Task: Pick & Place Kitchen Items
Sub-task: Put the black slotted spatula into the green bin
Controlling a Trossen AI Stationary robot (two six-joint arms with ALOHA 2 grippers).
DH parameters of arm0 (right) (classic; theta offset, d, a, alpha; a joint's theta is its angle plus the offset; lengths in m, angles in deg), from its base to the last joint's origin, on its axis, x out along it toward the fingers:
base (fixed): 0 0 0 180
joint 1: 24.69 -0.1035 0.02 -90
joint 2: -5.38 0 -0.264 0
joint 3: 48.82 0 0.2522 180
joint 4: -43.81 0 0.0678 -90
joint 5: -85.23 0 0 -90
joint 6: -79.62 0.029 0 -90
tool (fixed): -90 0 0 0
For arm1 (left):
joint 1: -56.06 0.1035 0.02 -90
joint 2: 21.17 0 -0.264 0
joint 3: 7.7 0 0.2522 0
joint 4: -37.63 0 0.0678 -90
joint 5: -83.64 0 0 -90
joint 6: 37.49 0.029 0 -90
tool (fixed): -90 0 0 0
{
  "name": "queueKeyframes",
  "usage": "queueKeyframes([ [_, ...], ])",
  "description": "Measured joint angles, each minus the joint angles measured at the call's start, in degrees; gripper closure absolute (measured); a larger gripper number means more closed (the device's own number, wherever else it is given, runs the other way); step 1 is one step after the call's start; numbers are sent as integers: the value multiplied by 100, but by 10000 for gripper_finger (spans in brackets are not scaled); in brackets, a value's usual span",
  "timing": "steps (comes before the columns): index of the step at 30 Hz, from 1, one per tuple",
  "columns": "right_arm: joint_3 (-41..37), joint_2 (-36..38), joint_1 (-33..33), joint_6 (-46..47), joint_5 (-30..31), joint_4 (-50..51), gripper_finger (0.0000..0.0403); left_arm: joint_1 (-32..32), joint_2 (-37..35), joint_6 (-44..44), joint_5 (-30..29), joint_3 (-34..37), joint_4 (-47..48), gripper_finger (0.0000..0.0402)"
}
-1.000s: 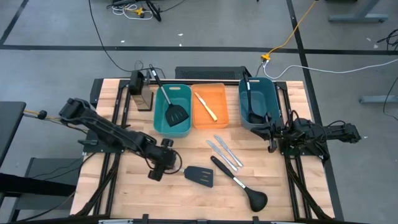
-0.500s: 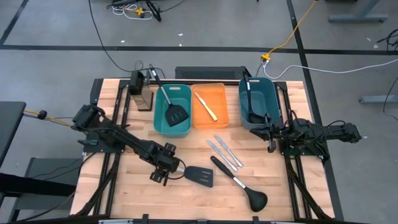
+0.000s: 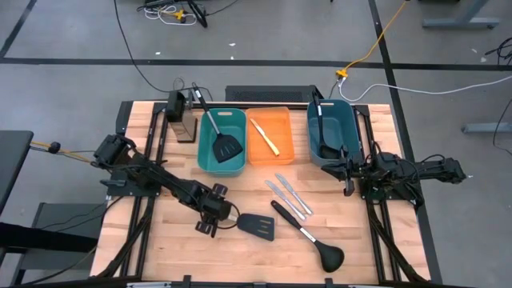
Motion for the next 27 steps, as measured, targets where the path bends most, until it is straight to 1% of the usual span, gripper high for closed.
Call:
queueKeyframes([
  [3, 0, 0, 0, 77, 0, -1, 394, 7, 2, 30, 47, 26, 9, 284],
  [8, 0, 0, 0, 86, 0, 0, 394, -19, -141, 152, 50, 40, 18, 286],
  [12, 0, 0, 0, 93, 1, -1, 394, -45, -470, 181, 123, -77, 581, 286],
  [14, 0, 0, 0, 108, 0, -1, 394, -57, -703, 179, -26, -257, 805, 286],
  [19, 0, 0, 0, 108, 2, 0, 394, -217, -1262, 380, -840, -726, 1571, 286],
  [21, 0, 2, 0, 106, 2, -4, 394, -266, -1496, 583, -1318, -1049, 1841, 286],
  [24, 0, 2, 0, 92, 2, -10, 394, -342, -1801, 977, -2365, -1516, 2410, 286],
  [27, 0, -7, 0, 94, 2, -53, 394, -352, -2058, 1610, -3544, -1989, 2570, 286],
])
